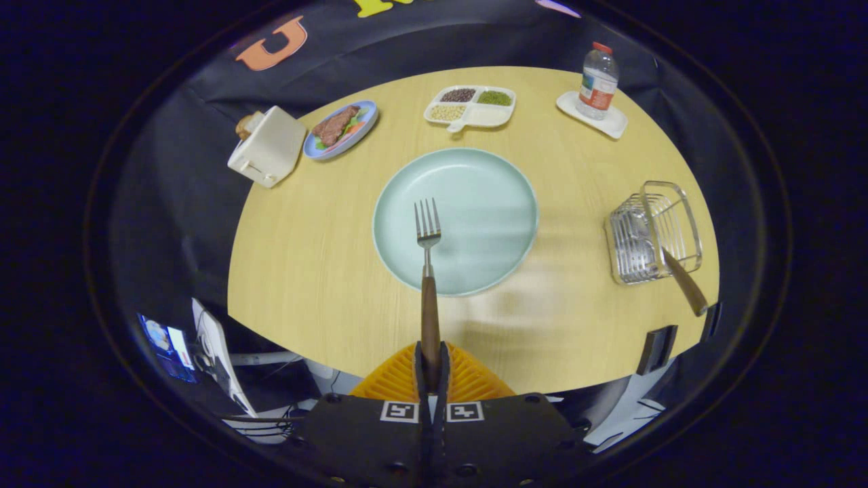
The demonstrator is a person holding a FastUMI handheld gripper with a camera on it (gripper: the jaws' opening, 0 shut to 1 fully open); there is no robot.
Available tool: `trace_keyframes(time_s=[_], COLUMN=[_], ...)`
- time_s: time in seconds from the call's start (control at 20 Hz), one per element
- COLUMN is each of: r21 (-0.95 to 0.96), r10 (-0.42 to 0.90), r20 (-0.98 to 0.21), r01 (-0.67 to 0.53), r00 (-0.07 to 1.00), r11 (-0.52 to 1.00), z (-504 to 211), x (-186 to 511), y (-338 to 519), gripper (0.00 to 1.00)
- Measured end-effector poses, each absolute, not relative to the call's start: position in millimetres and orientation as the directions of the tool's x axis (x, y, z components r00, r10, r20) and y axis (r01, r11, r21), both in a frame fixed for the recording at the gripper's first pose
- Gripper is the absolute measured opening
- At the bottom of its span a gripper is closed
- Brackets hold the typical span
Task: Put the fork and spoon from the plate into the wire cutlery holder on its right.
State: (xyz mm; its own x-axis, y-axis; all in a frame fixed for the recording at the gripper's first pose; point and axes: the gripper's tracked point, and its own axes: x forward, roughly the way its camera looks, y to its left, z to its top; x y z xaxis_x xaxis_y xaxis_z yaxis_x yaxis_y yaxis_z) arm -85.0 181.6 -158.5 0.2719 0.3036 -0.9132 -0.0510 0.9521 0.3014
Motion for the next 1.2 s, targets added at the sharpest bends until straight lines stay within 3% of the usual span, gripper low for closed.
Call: trace_keyframes(time_s=[0.4,0.7,0.9,1.2], r21=[0.269,0.219,0.238,0.232], r10=[0.222,0.152,0.183,0.175], r20=[-0.894,-0.927,-0.943,-0.948], r01=[0.07,0.164,0.177,0.201], r00=[0.389,0.343,0.278,0.265], r11=[0.961,0.962,0.955,0.952], z=[-95.4,-117.0,-134.1,-136.0], x=[-96.8,-105.5,-102.7,-84.1], y=[48.9,-24.9,-23.6,-20.6], gripper=[0.0,0.0,0.0,0.01])
